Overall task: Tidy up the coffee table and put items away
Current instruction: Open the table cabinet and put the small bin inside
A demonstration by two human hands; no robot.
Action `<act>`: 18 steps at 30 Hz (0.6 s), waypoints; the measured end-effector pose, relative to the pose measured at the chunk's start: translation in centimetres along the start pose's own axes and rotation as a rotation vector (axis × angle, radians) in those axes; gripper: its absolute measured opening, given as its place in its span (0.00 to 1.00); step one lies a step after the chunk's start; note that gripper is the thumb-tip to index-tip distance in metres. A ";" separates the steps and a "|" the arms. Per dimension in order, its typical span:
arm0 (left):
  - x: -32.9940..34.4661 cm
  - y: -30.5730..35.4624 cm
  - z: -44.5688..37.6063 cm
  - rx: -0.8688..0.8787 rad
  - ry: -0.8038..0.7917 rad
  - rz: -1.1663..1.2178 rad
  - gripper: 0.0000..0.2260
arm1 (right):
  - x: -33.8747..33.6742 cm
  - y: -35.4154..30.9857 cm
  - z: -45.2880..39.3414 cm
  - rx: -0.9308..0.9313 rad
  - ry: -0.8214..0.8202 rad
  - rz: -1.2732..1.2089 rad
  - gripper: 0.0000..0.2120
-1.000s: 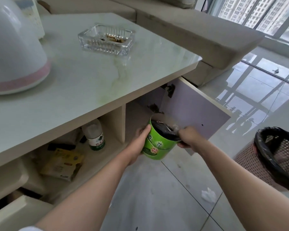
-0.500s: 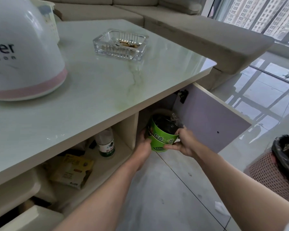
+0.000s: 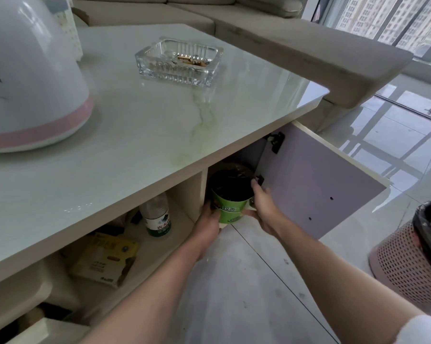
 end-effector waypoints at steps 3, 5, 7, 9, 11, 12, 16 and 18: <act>0.8 0.4 -0.1 -0.033 0.012 0.177 0.26 | 0.5 1.9 0.3 0.125 -0.096 -0.161 0.24; 1.2 1.1 -0.1 -0.006 0.034 0.234 0.29 | 1.6 1.6 0.7 0.192 -0.175 -0.233 0.18; 1.6 1.7 -0.2 0.022 0.078 0.191 0.30 | 2.6 0.6 0.9 0.183 -0.185 -0.289 0.14; 1.8 2.3 -0.6 0.056 0.110 0.132 0.28 | 3.3 -0.3 0.6 0.138 -0.150 -0.307 0.13; 1.9 3.0 -1.2 0.068 0.139 0.113 0.27 | 3.5 -0.6 0.2 0.135 -0.133 -0.297 0.14; 2.1 3.4 -1.5 0.077 0.151 0.108 0.26 | 3.5 -0.6 0.1 0.140 -0.137 -0.291 0.15; 2.5 3.2 -1.0 0.105 0.143 -0.089 0.25 | 1.9 -0.2 1.7 0.004 -0.120 0.032 0.13; 3.0 4.0 0.8 0.216 0.075 -0.263 0.24 | -0.4 -1.3 3.9 -0.202 -0.090 0.254 0.21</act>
Point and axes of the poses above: each hand's wrist, its own z-axis away from the middle knuckle, its own x-axis out of the palm, y = z × x, the point moved 4 cm from there along -z, towards the middle knuckle, and after that the axes turned 11 degrees about y, right-handed, at the moved point
